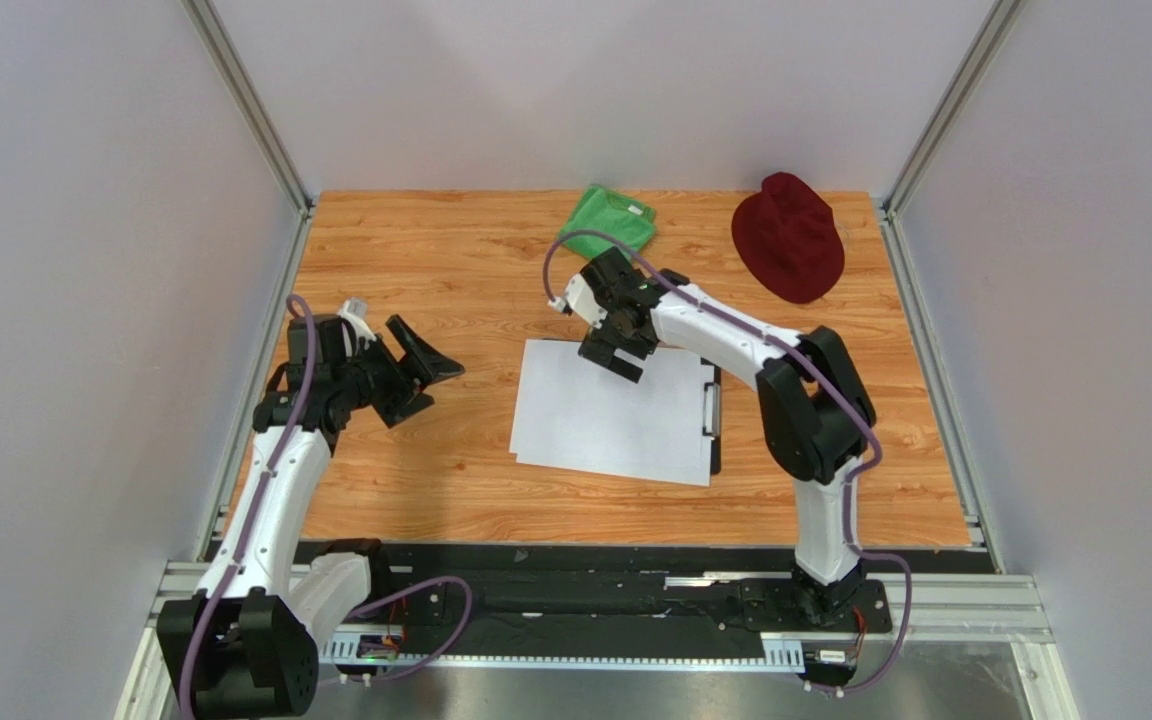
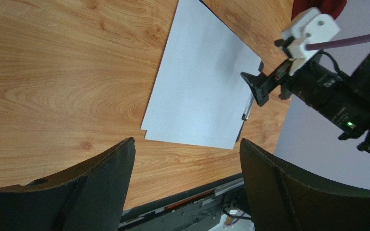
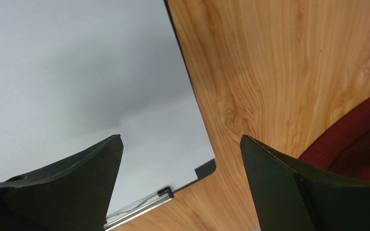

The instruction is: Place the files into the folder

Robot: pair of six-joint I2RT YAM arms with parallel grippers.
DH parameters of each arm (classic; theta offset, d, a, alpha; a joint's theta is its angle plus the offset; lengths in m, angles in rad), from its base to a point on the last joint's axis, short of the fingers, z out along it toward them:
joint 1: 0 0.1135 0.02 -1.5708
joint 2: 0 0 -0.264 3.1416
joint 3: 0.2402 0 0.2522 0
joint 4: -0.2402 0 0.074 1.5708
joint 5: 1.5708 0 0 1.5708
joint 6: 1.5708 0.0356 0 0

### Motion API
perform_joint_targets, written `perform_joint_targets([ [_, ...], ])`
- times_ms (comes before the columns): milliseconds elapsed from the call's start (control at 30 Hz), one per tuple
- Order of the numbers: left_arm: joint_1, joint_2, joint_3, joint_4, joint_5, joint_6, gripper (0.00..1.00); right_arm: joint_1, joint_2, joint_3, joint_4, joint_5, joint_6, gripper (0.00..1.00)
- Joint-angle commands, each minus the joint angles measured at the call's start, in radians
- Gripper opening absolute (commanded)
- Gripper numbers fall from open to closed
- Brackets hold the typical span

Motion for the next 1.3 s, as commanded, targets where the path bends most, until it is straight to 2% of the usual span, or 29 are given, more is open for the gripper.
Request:
perform_joint_targets([
  [0, -0.041, 0.007, 0.017, 0.057, 0.009, -0.003, 0.88, -0.043, -0.266, -0.008, 0.035, 0.132, 0.44, 1.0],
  [67, -0.106, 0.046, 0.034, 0.065, -0.021, -0.004, 0.88, -0.094, -0.347, -0.077, 0.023, 0.156, 0.603, 1.0],
  [100, -0.135, 0.101, 0.06, 0.065, -0.034, 0.001, 0.88, -0.112, -0.364, -0.095, 0.003, 0.125, 0.756, 1.0],
  [133, -0.2, 0.137, 0.079, 0.068, -0.051, 0.003, 0.88, -0.134, -0.378, -0.149, -0.021, 0.082, 0.821, 1.0],
  [200, -0.271, 0.256, 0.153, 0.064, -0.094, 0.018, 0.87, -0.207, -0.418, -0.227, 0.0, -0.033, 0.931, 1.0],
  [233, -0.334, 0.301, 0.183, 0.058, -0.106, 0.024, 0.86, -0.244, -0.435, -0.271, 0.046, -0.044, 0.958, 1.0],
  [300, -0.388, 0.431, 0.289, 0.021, -0.156, 0.044, 0.83, -0.275, -0.485, -0.393, 0.087, -0.073, 1.005, 1.0],
  [400, -0.478, 0.56, 0.405, -0.016, -0.242, 0.065, 0.83, -0.332, -0.544, -0.522, 0.205, -0.158, 1.026, 1.0],
  [467, -0.544, 0.635, 0.512, -0.045, -0.288, 0.085, 0.83, -0.336, -0.522, -0.533, 0.204, -0.178, 1.018, 1.0],
  [500, -0.563, 0.722, 0.557, -0.068, -0.293, 0.093, 0.83, -0.34, -0.507, -0.533, 0.192, -0.142, 1.025, 0.99],
  [533, -0.599, 0.764, 0.595, -0.094, -0.298, 0.099, 0.82, -0.347, -0.496, -0.537, 0.186, -0.144, 1.03, 0.9],
  [600, -0.638, 0.873, 0.686, -0.102, -0.301, 0.093, 0.81, -0.358, -0.467, -0.563, 0.205, -0.194, 1.048, 0.78],
  [633, -0.649, 0.904, 0.709, -0.1, -0.304, 0.079, 0.79, -0.363, -0.461, -0.572, 0.234, -0.205, 1.058, 0.67],
  [767, -0.692, 1.039, 0.813, -0.103, -0.339, 0.067, 0.78, -0.363, -0.447, -0.611, 0.291, -0.216, 1.062, 0.64],
  [900, -0.719, 1.094, 0.855, -0.113, -0.347, 0.061, 0.75, -0.363, -0.398, -0.612, 0.307, -0.233, 1.041, 0.64],
  [1267, -0.727, 1.088, 0.757, -0.036, -0.336, 0.015, 0.74, -0.353, -0.337, -0.629, 0.302, -0.209, 1.007, 0.35],
])
